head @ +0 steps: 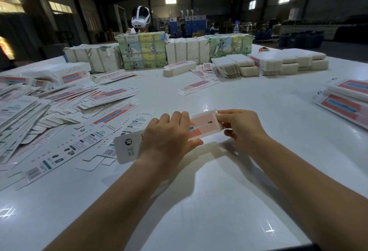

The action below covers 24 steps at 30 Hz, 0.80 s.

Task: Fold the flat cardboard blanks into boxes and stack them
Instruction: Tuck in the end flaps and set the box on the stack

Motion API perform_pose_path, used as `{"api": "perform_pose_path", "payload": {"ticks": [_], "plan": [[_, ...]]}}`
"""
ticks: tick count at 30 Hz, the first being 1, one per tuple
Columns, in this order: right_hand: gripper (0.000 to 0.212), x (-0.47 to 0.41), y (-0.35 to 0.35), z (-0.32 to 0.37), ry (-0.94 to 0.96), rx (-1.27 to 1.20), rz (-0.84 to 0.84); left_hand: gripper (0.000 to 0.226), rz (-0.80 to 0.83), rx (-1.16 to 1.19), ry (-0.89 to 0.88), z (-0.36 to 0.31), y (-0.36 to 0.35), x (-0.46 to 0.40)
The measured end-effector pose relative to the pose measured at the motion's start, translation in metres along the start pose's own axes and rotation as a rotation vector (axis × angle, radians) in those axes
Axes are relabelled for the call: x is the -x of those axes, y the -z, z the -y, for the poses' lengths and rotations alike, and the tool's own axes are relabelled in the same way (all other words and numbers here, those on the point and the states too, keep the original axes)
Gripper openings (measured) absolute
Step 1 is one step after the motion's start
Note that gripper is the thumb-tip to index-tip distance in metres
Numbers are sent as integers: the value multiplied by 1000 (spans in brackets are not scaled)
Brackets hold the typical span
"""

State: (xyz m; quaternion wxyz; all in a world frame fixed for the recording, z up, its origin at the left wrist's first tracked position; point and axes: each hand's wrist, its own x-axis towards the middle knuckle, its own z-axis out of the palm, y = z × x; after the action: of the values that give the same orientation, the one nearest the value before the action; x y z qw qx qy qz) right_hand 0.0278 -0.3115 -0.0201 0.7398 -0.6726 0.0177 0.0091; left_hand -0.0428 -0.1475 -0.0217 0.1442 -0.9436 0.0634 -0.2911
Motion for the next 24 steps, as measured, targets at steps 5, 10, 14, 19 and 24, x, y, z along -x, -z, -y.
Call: {"api": "perform_pose_path", "payload": {"ticks": [5,10,14,19,24], "plan": [[18,4,-5,-1,129,-51,-59,70,-12,95,85,-3,-2,0],[27,12,-20,-8,221,-134,-92,71,-37,147,149,-10,-6,-3],[22,17,-29,-11,277,-89,-102,71,-20,130,197,-10,-9,-4],[28,18,-30,-16,341,-14,-55,70,0,185,229,-9,-11,-3],[25,12,-27,-18,313,-94,-126,70,19,209,254,-12,-11,-5]]}}
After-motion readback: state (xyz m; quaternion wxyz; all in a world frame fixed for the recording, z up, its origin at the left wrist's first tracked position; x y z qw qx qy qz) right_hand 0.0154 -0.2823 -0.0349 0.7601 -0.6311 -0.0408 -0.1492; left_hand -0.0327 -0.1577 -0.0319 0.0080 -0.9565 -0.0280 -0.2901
